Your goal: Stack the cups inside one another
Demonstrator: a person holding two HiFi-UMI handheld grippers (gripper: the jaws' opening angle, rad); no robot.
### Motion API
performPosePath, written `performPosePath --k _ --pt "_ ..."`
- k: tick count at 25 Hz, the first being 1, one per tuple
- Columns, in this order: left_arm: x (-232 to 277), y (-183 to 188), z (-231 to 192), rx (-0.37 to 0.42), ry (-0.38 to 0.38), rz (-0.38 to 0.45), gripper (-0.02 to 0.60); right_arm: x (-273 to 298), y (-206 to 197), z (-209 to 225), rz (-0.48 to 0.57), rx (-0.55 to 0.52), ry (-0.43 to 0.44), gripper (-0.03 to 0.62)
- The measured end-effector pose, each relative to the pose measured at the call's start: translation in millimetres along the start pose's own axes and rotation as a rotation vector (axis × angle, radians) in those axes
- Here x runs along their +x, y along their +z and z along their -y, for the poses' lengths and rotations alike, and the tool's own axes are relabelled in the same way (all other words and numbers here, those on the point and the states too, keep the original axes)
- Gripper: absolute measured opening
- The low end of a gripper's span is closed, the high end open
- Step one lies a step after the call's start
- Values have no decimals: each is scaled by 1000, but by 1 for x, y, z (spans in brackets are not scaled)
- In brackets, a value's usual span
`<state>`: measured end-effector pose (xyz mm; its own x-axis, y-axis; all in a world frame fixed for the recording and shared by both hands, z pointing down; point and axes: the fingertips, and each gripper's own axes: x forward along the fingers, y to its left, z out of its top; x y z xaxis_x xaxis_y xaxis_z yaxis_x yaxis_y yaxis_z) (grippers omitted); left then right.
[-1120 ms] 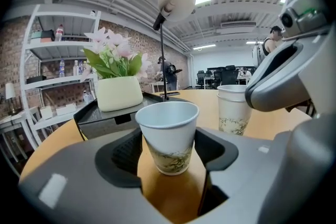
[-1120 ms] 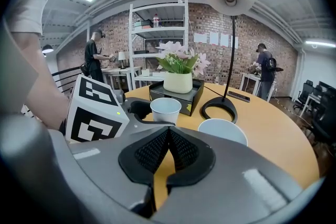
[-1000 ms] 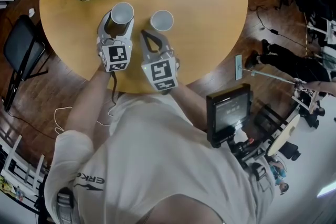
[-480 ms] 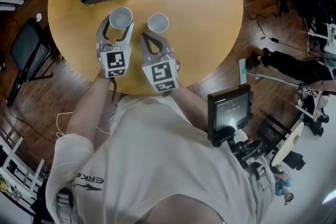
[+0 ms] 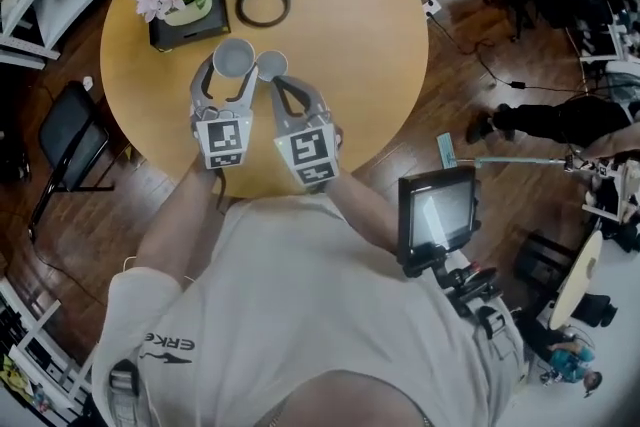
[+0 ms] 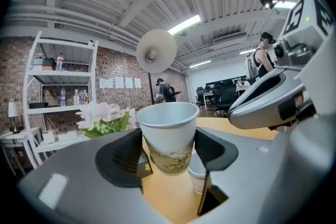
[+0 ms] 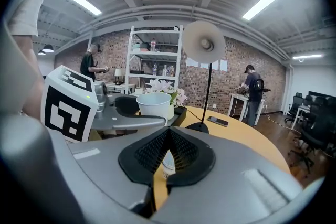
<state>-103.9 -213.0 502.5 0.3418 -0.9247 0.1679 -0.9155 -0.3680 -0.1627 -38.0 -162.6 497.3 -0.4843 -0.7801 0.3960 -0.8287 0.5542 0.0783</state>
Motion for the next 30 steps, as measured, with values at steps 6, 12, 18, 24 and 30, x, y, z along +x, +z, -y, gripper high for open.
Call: performPosePath --k 6,12,18,24,30 --pt "1 44 30 32 -36 80 311 -27 12 24 60 3 -49 14" --pt "2 78 47 60 -61 149 311 -48 15 40 97 7 -93 14" --pt "4 105 60 72 -69 199 311 -65 18 51 118 1 -114 14" --pt "6 108 66 73 -76 198 311 -69 18 55 127 2 -122 14" --pt "9 93 67 77 -84 162 311 -66 14 57 116 7 -119 14"
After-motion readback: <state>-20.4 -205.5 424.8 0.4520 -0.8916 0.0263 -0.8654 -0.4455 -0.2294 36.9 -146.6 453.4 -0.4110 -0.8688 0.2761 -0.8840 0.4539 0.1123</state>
